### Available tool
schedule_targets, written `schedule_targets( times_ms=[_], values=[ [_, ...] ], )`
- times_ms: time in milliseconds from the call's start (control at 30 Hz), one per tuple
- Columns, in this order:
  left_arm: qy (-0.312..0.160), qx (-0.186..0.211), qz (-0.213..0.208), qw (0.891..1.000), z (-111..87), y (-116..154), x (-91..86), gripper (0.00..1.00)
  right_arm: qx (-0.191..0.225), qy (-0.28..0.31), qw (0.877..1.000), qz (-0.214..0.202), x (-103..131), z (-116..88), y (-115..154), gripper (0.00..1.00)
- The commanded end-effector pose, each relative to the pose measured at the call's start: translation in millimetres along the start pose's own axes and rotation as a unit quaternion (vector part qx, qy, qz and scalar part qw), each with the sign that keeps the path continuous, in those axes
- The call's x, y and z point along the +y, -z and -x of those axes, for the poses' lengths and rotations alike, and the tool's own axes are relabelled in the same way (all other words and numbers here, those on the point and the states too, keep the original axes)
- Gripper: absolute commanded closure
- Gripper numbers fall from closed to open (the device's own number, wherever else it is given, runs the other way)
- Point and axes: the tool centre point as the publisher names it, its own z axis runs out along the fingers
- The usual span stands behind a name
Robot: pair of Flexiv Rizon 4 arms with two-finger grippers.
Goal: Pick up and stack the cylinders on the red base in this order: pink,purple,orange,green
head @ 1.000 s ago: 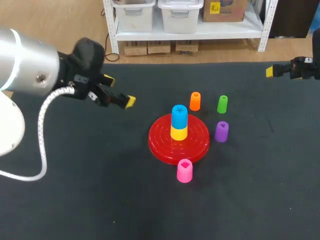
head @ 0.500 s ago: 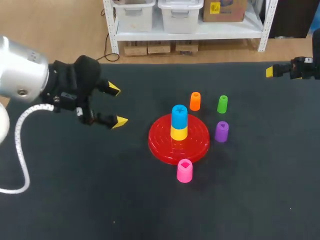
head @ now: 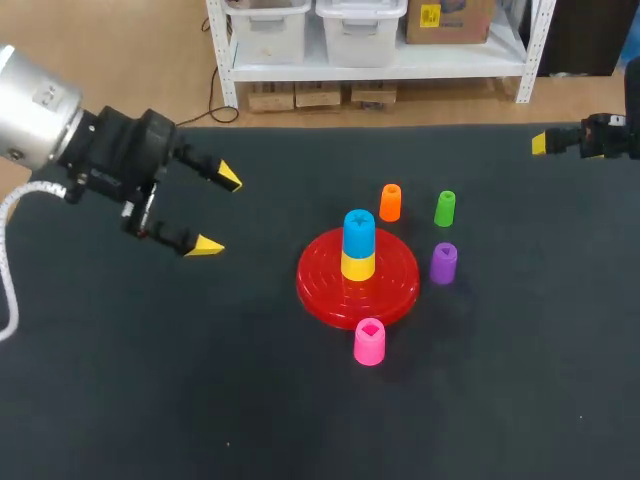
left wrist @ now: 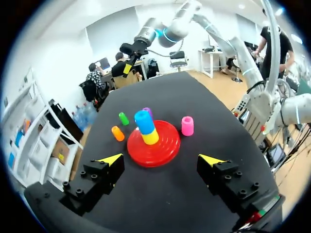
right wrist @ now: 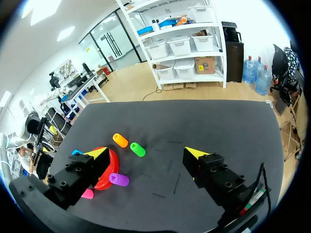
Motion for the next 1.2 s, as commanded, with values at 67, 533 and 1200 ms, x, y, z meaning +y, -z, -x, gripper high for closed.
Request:
schedule_targets(
  times_ms=[67, 533, 1200],
  values=[
    [0.046, 0.022, -0.039, 0.998, -16.0, -1.3, 9.3, 0.00, 0.000, 0.000, 1.000, 0.000, -0.1, 0.0, 0.4, 0.00],
    [0.105, 0.063, 0.029, 0.992, -23.3, -3.6, 23.1, 0.00, 0.000, 0.000, 1.000, 0.000, -0.1, 0.0, 0.4, 0.00],
    [0.136, 0.085, 0.060, 0.985, -24.5, -0.1, 23.4, 0.00, 0.000, 0.000, 1.000, 0.000, -0.1, 0.0, 0.4, 0.00]
  ],
)
